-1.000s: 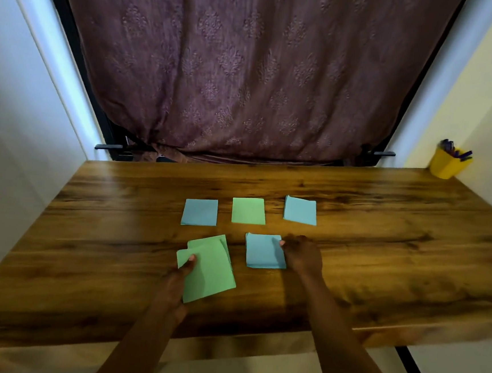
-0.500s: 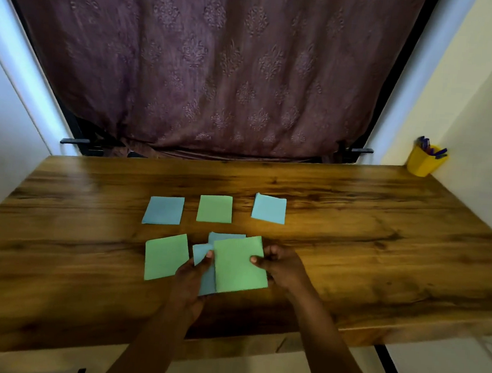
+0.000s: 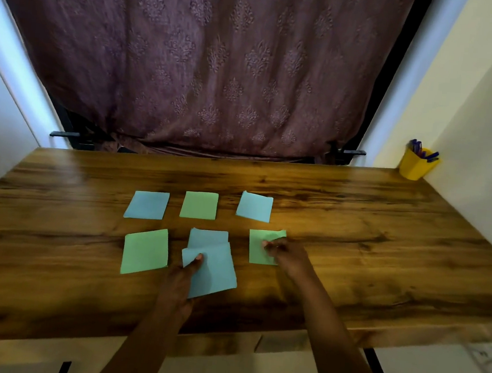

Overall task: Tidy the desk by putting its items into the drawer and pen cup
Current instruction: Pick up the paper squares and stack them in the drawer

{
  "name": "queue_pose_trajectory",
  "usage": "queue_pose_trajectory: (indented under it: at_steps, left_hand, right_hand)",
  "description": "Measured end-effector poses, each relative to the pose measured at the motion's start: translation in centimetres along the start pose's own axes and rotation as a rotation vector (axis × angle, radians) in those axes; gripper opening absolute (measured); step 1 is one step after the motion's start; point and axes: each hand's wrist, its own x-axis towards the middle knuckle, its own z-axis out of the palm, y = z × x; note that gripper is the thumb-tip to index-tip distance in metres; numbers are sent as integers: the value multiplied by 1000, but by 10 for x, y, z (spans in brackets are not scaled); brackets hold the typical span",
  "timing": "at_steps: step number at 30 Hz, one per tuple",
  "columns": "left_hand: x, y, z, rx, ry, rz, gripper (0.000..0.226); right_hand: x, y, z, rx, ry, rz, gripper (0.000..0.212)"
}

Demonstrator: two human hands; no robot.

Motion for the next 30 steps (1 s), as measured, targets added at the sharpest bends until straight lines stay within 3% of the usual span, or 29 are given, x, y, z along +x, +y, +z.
queue_pose_trajectory:
  at_steps: [3, 6, 8, 9, 13, 15, 18, 22, 24, 27, 30]
  left_hand:
    - [-11, -4, 22, 51, -40, 59, 32]
    - [-18, -9, 44, 102, -68, 135, 38]
    - [-20, -17, 50, 183, -86, 209, 27]
    - [-20, -22, 48, 300, -96, 284, 23]
    - [0, -56, 24, 1286, -147, 794, 37]
    - [5, -64, 18, 1449, -164, 862, 45]
    - [3, -62, 20, 1552, -111, 933, 46]
    - [2, -61, 20, 1603, -100, 970, 45]
    - [2, -64, 21, 1603, -83, 988, 45]
    - [4, -66, 21, 1586, -53, 1019, 45]
    - [7, -68, 20, 1569, -60, 1029, 48]
  right_hand:
    - [-34, -8, 15, 71, -355, 34, 40]
    - [-39, -1, 15, 97, -300, -1, 34]
    - [-38, 4, -3, 213, -211, 22, 33]
    - [-34, 8, -16, 282, -163, 34, 33]
    - [-12, 22, -75, 329, 47, 64, 31]
    - [6, 31, -97, 263, 130, 72, 31]
    - [36, 48, -115, 82, 250, 74, 35]
    - [57, 73, -118, -417, 287, 194, 52]
    - [54, 81, -112, -468, 341, 219, 60]
    - [45, 85, -93, -492, 419, -20, 57]
    - [37, 95, -67, -637, 246, -151, 52]
